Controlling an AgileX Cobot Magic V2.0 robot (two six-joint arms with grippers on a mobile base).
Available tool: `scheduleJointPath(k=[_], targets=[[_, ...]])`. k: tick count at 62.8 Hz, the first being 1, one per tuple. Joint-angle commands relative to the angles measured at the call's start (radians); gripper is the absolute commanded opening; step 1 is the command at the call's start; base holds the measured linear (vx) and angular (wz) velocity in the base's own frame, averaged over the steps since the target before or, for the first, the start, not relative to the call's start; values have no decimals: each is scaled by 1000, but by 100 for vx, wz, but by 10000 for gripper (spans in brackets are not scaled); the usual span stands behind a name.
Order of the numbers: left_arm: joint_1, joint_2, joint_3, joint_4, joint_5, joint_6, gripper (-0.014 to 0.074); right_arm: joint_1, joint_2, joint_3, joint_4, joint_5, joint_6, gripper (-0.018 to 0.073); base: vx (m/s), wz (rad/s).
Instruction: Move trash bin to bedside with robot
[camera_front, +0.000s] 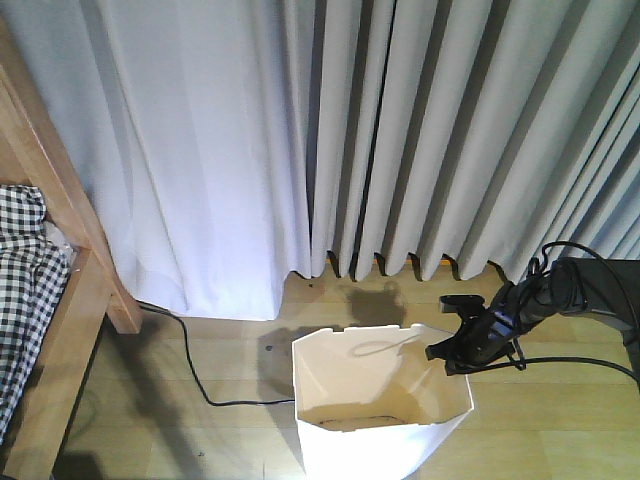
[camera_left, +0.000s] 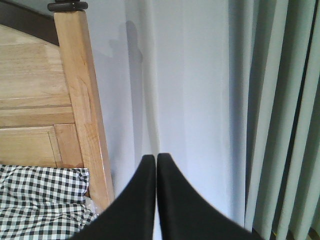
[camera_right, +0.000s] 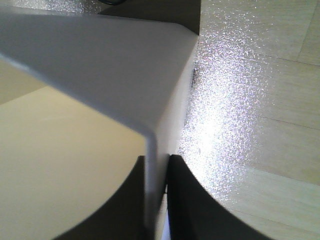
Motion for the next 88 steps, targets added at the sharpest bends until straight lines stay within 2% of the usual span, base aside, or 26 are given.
scheduleJointPath(k=[1, 7, 19, 25, 48, 59, 68, 88], targets=[[0, -5, -21, -5, -73, -4, -6, 1, -78, -18, -1, 41, -8, 95, 0, 0], [0, -5, -21, -5, -73, -4, -6, -1, -78, -18, -29, 36, -8, 187, 0, 0], [0, -5, -21, -5, -73, -4, -6, -1, -78, -18, -50, -6, -1, 438, 0, 0], [0, -5, -21, -5, -73, -4, -6, -1, -78, -18, -50, -13, -1, 502, 0, 0], [0, -5, -21, -5, -73, -4, -6, -11, -135, 14, -43, 17, 6, 511, 0, 0], [0, -5, -21, -5, -73, -4, -6, -11, -270, 214, -8, -124, -14, 511, 0, 0], [0, -5, -21, -5, -73, -4, -6, -11, -406, 377, 7, -162, -71, 511, 0, 0], [0, -5, -21, -5, -73, -4, -6, -12, -939, 773, 10, -255, -107, 511, 0, 0]])
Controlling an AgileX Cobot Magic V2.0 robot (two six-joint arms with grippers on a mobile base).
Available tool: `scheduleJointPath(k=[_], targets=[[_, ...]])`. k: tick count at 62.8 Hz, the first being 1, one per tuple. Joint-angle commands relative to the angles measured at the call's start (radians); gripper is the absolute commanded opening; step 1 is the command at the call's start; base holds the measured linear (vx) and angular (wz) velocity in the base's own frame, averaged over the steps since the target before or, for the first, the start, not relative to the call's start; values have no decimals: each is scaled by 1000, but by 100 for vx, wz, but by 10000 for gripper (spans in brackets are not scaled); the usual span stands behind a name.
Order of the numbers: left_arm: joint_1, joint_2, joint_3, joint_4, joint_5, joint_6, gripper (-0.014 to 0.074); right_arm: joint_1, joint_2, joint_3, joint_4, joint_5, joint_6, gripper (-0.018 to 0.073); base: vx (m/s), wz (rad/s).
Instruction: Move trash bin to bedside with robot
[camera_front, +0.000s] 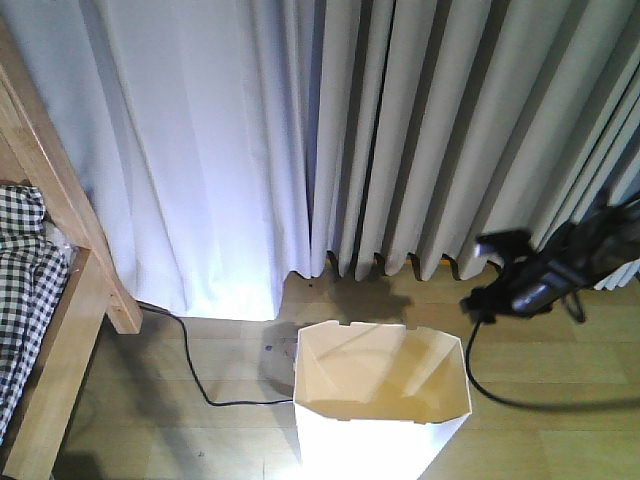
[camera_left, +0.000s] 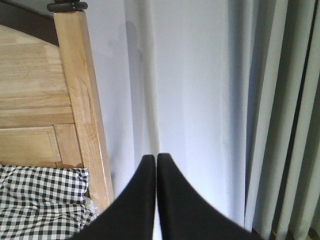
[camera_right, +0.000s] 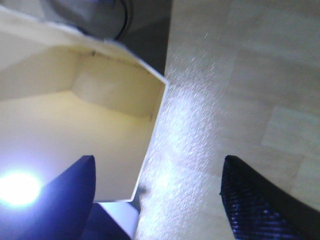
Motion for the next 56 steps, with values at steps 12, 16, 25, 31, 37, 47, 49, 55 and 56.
scheduleJointPath(k=[12, 16, 25, 31, 37, 47, 49, 55, 56], targets=[[0, -5, -21, -5, -73, -4, -6, -7, -527, 240, 10, -7, -12, 511, 0, 0], [0, -5, -21, -5, -73, -4, -6, -7, -639, 288, 10, 2, -12, 511, 0, 0], [0, -5, -21, -5, -73, -4, -6, -7, -919, 389, 10, 38, -7, 511, 0, 0], [0, -5, -21, -5, -73, -4, -6, -7, -1118, 449, 12, 51, 12, 511, 0, 0], [0, -5, -21, -5, -73, -4, -6, -7, -1322, 512, 35, 58, 23, 511, 0, 0], [0, -5, -21, -5, -73, -4, -6, -7, -1679, 639, 46, 37, 24, 511, 0, 0], [0, -5, -21, -5, -73, -4, -6, -7, -1745, 662, 61, 24, 22, 511, 0, 0], [0, -5, -21, -5, -73, -4, -6, -7, -1938, 718, 85, 20, 23, 511, 0, 0], [0, -5, -21, -5, -73, -4, -6, -7, -1975, 728, 89, 28, 23, 511, 0, 0]])
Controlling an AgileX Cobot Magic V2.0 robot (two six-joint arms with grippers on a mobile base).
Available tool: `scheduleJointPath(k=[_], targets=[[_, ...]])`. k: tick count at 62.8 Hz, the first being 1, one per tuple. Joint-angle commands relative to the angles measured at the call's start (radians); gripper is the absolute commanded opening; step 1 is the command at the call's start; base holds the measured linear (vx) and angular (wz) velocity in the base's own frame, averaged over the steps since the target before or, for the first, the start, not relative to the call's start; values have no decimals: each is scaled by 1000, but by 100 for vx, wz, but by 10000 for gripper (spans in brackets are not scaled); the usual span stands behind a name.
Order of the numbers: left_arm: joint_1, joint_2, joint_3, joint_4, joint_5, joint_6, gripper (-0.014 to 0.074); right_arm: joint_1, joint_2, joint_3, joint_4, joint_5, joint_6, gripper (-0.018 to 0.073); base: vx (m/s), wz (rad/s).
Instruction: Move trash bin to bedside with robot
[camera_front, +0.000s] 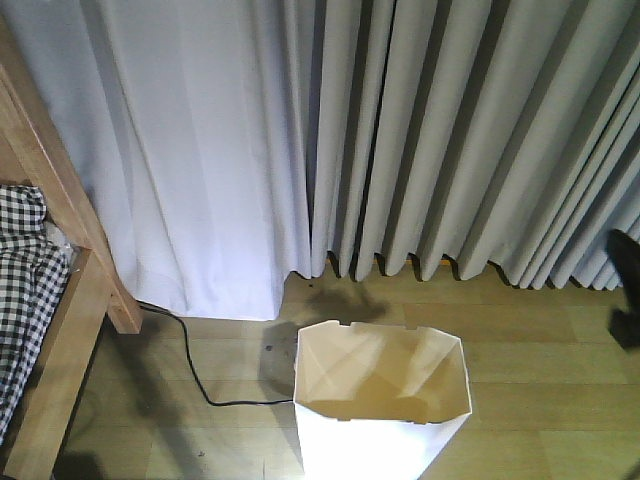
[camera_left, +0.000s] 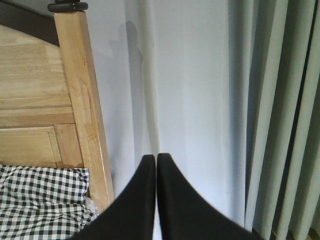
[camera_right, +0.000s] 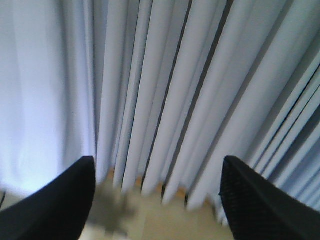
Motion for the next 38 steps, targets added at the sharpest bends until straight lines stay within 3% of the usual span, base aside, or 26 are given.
scheduleJointPath(k=[1, 10, 22, 30, 34, 38], targets=[[0, -5, -21, -5, -73, -4, -6, -4, -145, 18, 38, -47, 3, 511, 0, 0], [0, -5, -21, -5, -73, -4, -6, -3, -347, 88, 40, -4, -20, 511, 0, 0], [0, -5, -21, -5, -73, -4, -6, -2, -363, 88, 174, -40, -20, 511, 0, 0], [0, -5, -21, -5, -73, -4, -6, -4, -363, 96, 157, -54, -21, 507, 0, 0], [0, -5, -21, -5, -73, -4, -6, -4, -363, 96, 136, -54, -20, 473, 0, 0], [0, -5, -21, -5, -73, -4, -6, -4, -363, 96, 123, -53, -20, 384, 0, 0]])
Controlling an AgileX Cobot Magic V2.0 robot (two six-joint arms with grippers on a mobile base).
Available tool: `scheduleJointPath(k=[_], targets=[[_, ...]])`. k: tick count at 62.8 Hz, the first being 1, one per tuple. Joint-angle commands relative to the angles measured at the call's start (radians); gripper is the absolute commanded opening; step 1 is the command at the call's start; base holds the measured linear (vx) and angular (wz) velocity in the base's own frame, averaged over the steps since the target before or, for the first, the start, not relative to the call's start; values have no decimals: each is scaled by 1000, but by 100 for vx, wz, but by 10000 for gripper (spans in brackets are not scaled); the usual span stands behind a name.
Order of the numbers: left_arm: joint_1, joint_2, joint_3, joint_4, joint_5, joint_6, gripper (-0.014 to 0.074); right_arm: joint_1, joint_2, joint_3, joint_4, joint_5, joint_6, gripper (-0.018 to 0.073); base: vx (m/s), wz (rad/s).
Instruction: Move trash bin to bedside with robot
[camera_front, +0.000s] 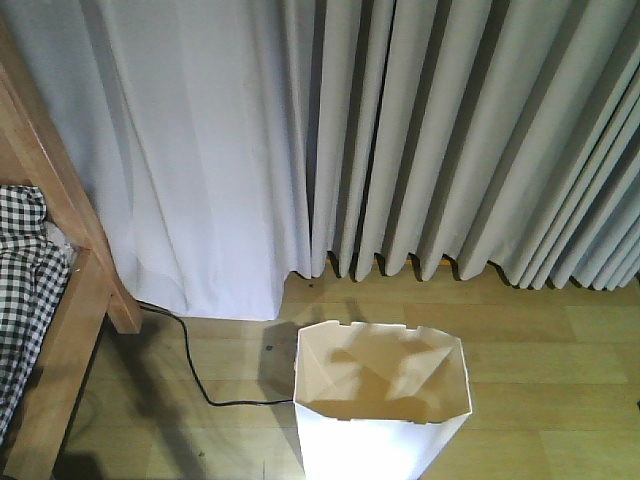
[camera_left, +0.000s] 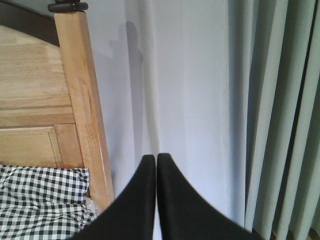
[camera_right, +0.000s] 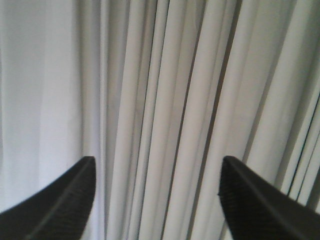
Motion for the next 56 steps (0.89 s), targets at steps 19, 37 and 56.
scheduleJointPath(k=[19, 37, 56], targets=[[0, -5, -21, -5, -73, -4, -6, -3, 12, -28, -40, -34, -11, -12, 0, 0], [0, -5, -21, -5, -73, -4, -6, -3, 12, -29, -40, -33, -11, -9, 0, 0], [0, -5, -21, -5, -73, -4, -6, -4, 12, -29, -40, -33, -11, -9, 0, 0]])
